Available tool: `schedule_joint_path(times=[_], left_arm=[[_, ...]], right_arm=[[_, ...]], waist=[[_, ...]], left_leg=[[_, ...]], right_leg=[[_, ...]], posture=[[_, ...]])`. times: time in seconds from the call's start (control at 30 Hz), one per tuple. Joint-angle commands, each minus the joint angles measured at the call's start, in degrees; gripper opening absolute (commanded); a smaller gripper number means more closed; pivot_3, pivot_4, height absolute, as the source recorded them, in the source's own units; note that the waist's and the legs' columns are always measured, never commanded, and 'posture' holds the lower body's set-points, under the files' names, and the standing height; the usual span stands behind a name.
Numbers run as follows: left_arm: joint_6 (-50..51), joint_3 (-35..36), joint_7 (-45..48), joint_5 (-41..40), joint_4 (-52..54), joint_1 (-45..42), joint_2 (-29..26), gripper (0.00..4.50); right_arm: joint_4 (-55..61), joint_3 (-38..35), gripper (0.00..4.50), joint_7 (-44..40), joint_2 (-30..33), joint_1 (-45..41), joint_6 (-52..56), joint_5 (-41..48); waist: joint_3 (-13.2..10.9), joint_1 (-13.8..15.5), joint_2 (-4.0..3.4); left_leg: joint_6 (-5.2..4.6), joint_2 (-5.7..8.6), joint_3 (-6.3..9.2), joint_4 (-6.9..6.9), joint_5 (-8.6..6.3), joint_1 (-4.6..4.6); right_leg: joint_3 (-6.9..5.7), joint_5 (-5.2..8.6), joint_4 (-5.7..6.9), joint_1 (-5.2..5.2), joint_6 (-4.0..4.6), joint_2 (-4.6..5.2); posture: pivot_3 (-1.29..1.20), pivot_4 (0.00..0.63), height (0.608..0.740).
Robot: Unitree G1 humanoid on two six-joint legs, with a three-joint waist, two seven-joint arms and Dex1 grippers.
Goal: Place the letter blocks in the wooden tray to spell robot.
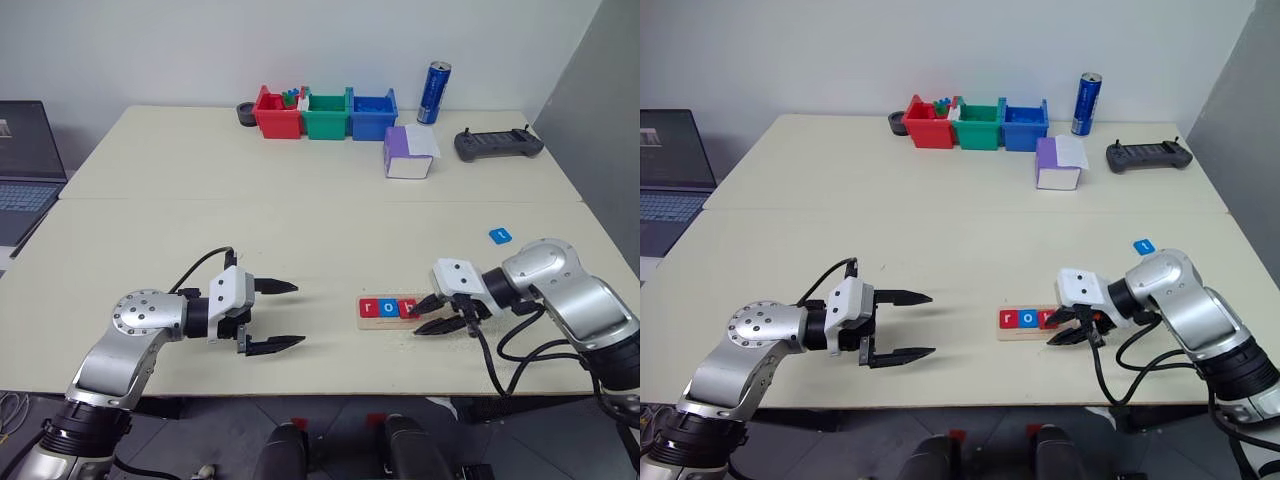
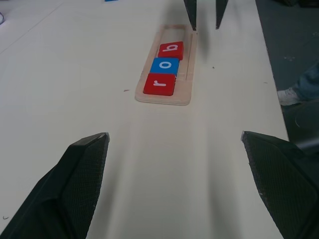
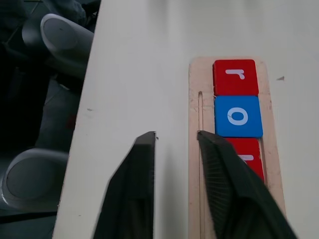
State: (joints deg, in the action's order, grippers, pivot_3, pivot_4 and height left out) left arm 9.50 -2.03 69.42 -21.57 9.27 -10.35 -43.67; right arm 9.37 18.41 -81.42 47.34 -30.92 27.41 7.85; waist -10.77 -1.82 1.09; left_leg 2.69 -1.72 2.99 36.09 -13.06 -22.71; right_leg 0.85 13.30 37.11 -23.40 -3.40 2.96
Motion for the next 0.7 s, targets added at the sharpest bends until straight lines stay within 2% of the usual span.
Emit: schedule_joint_path(times=[0.03,0.7], left_arm=[[-0.77,0.78,0.24,-0.08,1.23,-0.56,-0.71,4.50],[-0.70,1.26,-0.45,0.08,1.70,0.05,-0.71,4.50]], right_arm=[[-1.25,0.42,0.05,2.42,-1.34,-0.20,-0.49,-0.61],[-8.20,2.27,0.05,3.35,-3.91,-1.56,-3.92,-1.99]], waist=[[0.00,0.00,0.00],[0.00,0.03,0.00]], left_leg=[[0.00,0.00,0.00,0.00,0.00,0.00],[0.00,0.00,0.00,-0.01,0.00,-0.02]], right_leg=[[0.00,0.00,0.00,0.00,0.00,0.00],[0.00,-0.01,-0.02,0.00,-0.01,0.00]], posture=[[0.00,0.150,0.740],[0.00,0.150,0.740]])
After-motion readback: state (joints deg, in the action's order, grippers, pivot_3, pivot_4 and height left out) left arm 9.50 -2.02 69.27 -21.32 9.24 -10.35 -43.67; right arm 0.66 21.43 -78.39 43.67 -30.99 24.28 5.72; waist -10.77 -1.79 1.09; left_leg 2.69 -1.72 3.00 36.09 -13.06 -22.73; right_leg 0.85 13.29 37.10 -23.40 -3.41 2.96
